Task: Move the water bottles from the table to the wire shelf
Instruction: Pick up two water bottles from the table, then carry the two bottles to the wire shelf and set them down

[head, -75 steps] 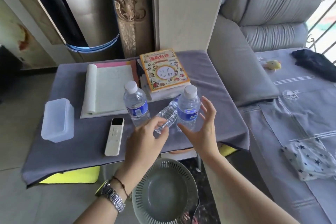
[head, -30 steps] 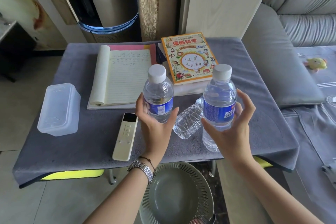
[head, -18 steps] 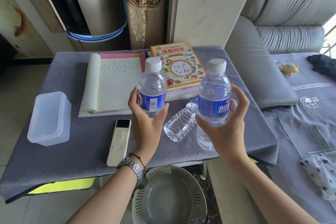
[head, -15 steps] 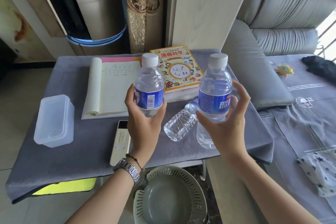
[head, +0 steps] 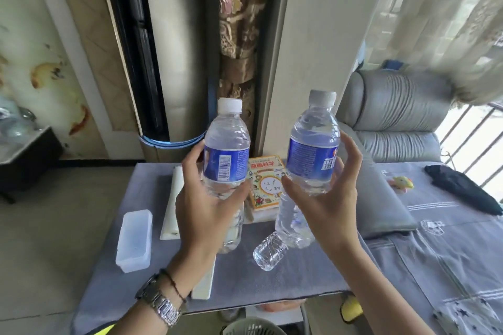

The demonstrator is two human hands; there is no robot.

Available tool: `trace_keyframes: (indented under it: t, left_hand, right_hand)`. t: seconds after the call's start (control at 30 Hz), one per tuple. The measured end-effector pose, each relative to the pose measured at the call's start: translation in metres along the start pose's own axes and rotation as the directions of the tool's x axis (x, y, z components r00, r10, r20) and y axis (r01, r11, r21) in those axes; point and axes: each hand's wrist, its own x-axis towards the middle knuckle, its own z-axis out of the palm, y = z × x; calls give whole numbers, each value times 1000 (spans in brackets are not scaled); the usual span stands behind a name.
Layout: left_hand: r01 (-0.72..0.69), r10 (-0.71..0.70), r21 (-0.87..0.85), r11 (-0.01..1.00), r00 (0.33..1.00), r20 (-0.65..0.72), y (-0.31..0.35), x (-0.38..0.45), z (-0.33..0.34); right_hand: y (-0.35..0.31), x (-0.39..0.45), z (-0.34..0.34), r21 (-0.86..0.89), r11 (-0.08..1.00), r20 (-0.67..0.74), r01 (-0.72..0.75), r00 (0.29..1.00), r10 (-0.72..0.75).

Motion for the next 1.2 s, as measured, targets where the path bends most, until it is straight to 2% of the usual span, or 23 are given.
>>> trace_keyframes:
  t: [0.17,0.4,0.53,0.67,0.87,1.03,1.2]
  left_hand:
    - [-71,67,-73,995,996,-60,70,34,-38]
    - [-155,151,-13,988,974,-168,163,53,-83]
    - [-172,189,81,982,936,-298,204,43,-108]
    - [-154,233,198,968,848,-477,239,19,-138]
    - [-70,309,374,925,711,-631,285,-62,-183]
    - [83,378,495,865,542,-751,329,-146,-213]
    - [253,489,587,769,360,-795,387,-235,-241]
  right_hand:
    - [-75,33,-1,124,991,42,55,997,-61]
    - [-146,69,7,295,946,168,136,967,-192]
    - [-180,77,13,423,890,216,172,934,-283]
    - [-212,68,22,565,805,280,180,876,-392]
    - [-256,18,34,741,668,418,69,730,-540]
    - [-301,-43,37,833,548,490,-79,567,-663]
    - [-370,-118,20,885,400,466,-241,406,-786]
